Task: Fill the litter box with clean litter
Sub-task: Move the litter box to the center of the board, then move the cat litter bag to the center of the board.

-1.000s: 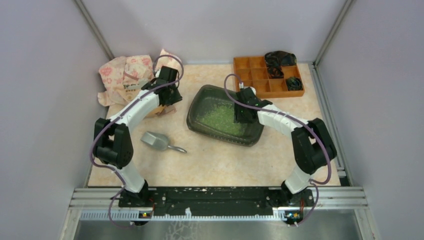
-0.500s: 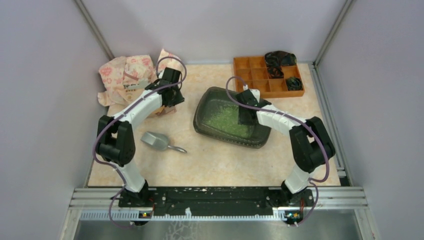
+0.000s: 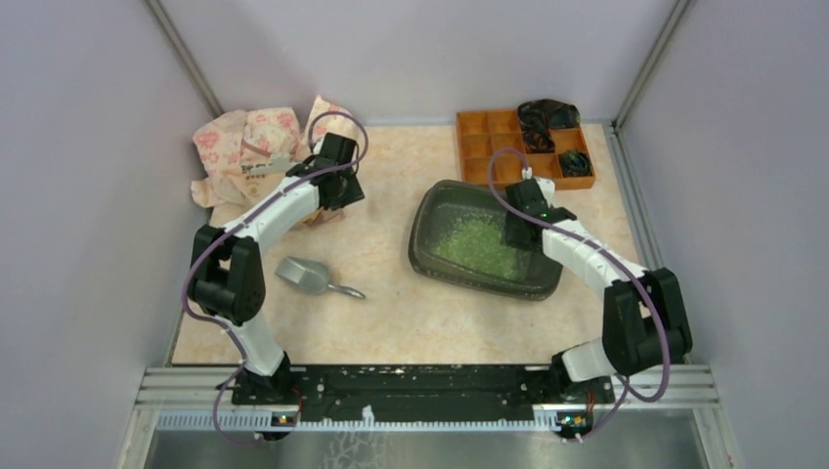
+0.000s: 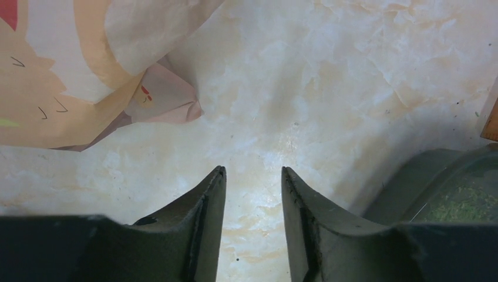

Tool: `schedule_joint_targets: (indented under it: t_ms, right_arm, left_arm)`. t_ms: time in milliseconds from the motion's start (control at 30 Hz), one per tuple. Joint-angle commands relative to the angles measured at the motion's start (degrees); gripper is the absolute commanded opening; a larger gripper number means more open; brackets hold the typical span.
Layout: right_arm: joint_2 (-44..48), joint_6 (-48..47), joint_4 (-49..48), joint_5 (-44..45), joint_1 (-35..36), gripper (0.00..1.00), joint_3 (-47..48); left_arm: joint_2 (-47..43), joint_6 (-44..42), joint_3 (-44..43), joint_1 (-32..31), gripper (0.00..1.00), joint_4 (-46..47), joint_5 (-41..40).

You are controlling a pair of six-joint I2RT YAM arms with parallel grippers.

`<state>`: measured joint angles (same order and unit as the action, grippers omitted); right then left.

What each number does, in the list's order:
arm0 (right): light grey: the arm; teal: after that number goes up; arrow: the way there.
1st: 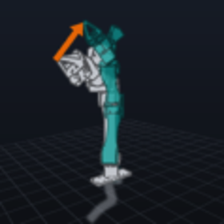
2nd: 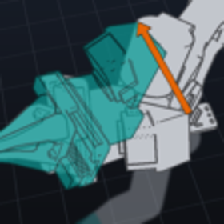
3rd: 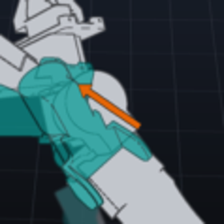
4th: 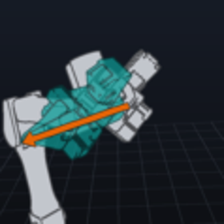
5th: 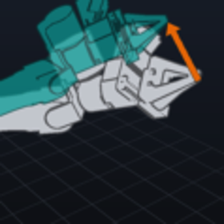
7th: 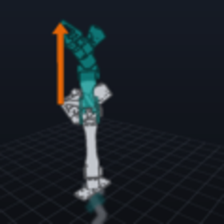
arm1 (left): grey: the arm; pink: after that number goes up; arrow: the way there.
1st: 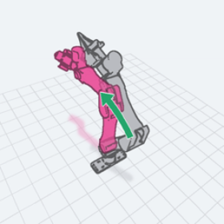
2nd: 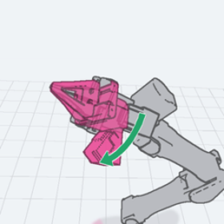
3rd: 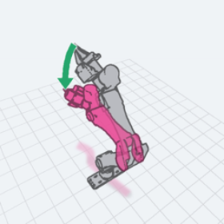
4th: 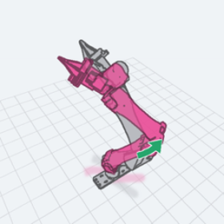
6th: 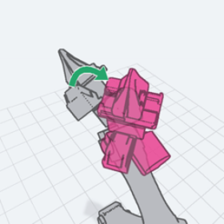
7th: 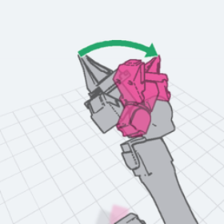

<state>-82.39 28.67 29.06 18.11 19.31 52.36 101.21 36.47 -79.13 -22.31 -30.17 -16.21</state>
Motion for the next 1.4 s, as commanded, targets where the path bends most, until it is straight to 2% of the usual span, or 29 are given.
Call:
schedule_joint_targets:
  t_ms: [0,100,267,333,433,533,600,667,733,900,1367]
  right_arm:
    - [6.6,-3.1,-3.8,-4.8,0.2,0.49,0.8]
    - [9.5,-4.7,-4.4,-6.9,0.1,0.49,2.7]
    - [12.9,-9.2,-5.7,-14.5,0.2,0.52,5.0]
    - [13.9,-9.6,-6.3,-16.5,0.2,0.53,5.2]
    - [14.6,-9.9,-7.1,-17.9,0.3,0.55,5.2]
    - [14.2,-10.2,-7.3,-20.3,0.4,0.56,5.6]
    - [13.5,-10.4,-7.7,-21.3,0.7,0.56,5.7]
    - [12.6,-10.7,-8.4,-22.6,1.0,0.56,6.0]
    - [12.0,-10.7,-9.0,-22.8,1.7,0.56,6.1]
    - [10.6,-11.1,-10.2,-24.9,2.6,0.56,6.3]
    - [10.0,-11.4,-12.8,-27.5,3.5,0.56,3.7]
  left_arm:
    - [-1.0,-1.4,-1.0,-0.5,0.51,1.6,-1.3]
    - [-1.1,-2.2,-4.4,-0.3,0.62,0.0,-4.0]
    - [-2.8,-3.4,-11.2,0.0,0.97,-2.9,-7.8]
    - [-3.9,-3.3,-12.1,1.3,0.98,-2.6,-8.6]
    - [-3.8,1.3,-15.5,7.2,0.99,-6.4,-6.5]
    - [-1.3,8.9,-21.0,13.9,0.99,-16.4,-3.0]
    - [0.7,14.1,-25.4,15.5,0.99,-23.0,-5.8]
    - [2.6,19.2,-27.7,17.8,0.99,-27.4,-5.2]
    - [3.8,21.3,-27.7,19.9,0.99,-28.1,-2.2]
    - [6.4,24.1,-27.0,21.9,0.99,-28.7,-0.7]
    - [10.8,27.2,-28.0,25.2,0.99,-29.8,-1.0]
